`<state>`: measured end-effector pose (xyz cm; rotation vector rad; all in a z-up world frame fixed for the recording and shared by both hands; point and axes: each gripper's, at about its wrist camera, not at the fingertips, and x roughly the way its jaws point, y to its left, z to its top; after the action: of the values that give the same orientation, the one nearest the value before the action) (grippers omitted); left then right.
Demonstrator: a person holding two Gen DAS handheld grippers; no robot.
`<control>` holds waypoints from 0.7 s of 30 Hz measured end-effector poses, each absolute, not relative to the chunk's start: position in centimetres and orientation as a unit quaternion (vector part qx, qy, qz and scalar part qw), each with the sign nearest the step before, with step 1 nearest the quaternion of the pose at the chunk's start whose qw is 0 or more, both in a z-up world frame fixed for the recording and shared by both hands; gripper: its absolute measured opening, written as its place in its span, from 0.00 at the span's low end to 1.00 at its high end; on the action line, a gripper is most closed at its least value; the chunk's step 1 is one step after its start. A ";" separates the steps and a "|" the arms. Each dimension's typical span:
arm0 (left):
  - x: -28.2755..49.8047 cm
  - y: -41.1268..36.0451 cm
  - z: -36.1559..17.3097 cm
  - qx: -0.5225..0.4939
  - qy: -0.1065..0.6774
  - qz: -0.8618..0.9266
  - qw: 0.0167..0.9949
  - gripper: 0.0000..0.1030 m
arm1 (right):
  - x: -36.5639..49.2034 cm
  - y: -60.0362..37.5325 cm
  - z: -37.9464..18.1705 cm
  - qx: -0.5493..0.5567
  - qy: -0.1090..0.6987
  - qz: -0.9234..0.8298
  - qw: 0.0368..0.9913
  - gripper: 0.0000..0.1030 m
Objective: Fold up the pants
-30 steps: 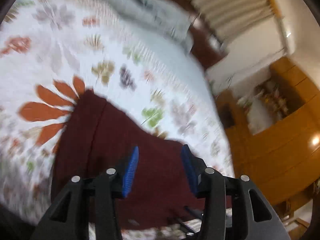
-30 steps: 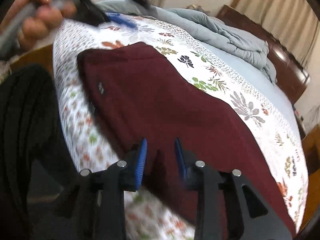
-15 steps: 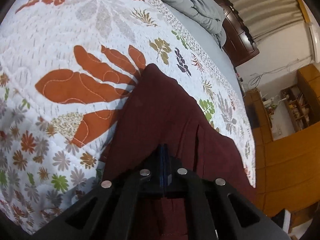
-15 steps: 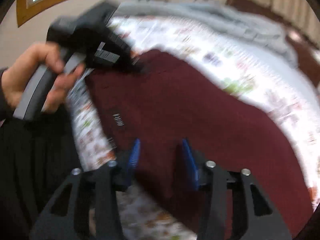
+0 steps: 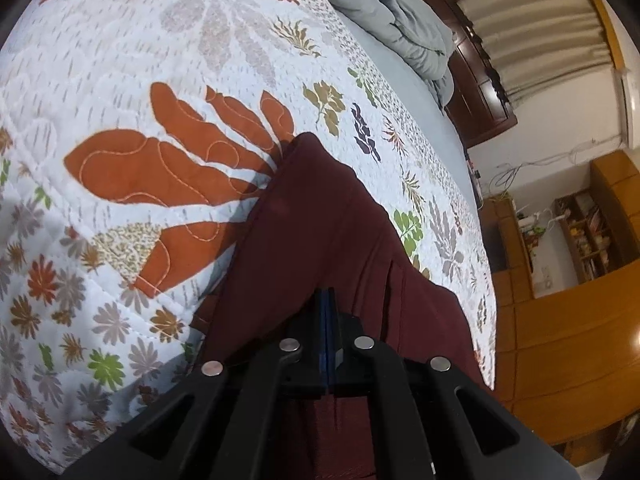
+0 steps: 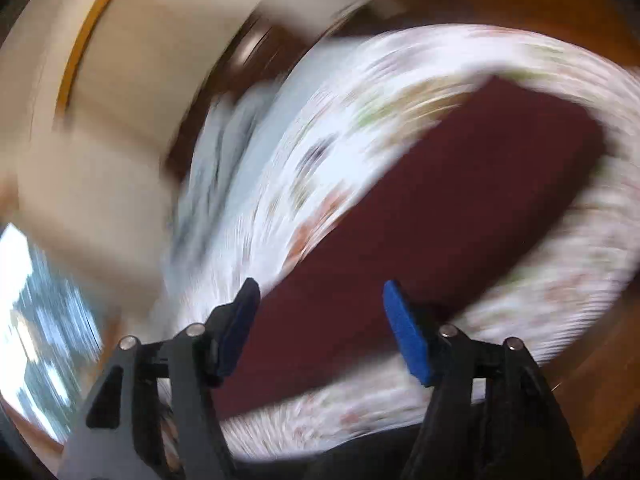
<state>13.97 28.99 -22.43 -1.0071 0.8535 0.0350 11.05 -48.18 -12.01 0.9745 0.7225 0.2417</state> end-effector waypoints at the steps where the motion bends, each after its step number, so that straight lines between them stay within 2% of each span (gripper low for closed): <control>1: 14.0 29.1 -22.5 -0.473 0.397 0.018 0.786 0.03 | 9.8 -52.1 -13.4 0.516 0.302 0.093 0.796 0.62; 4: 14.0 29.3 -22.6 -0.486 0.397 0.023 0.778 0.03 | 8.1 -57.7 -16.7 0.607 0.237 0.074 0.755 0.67; 7: 14.0 29.5 -22.8 -0.504 0.395 0.033 0.767 0.03 | 8.0 -60.0 -19.5 0.652 0.213 0.061 0.726 0.67; 13: 14.4 29.0 -22.5 -0.494 0.394 0.048 0.774 0.03 | 8.4 -60.7 -21.4 0.656 0.217 0.058 0.721 0.68; 21: 14.7 28.9 -22.3 -0.490 0.392 0.052 0.777 0.03 | 10.5 -60.3 -20.2 0.626 0.207 0.122 0.742 0.69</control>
<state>14.74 28.89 -22.30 -1.0598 0.8477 0.1127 10.45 -60.33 -20.22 1.3721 0.4539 0.2664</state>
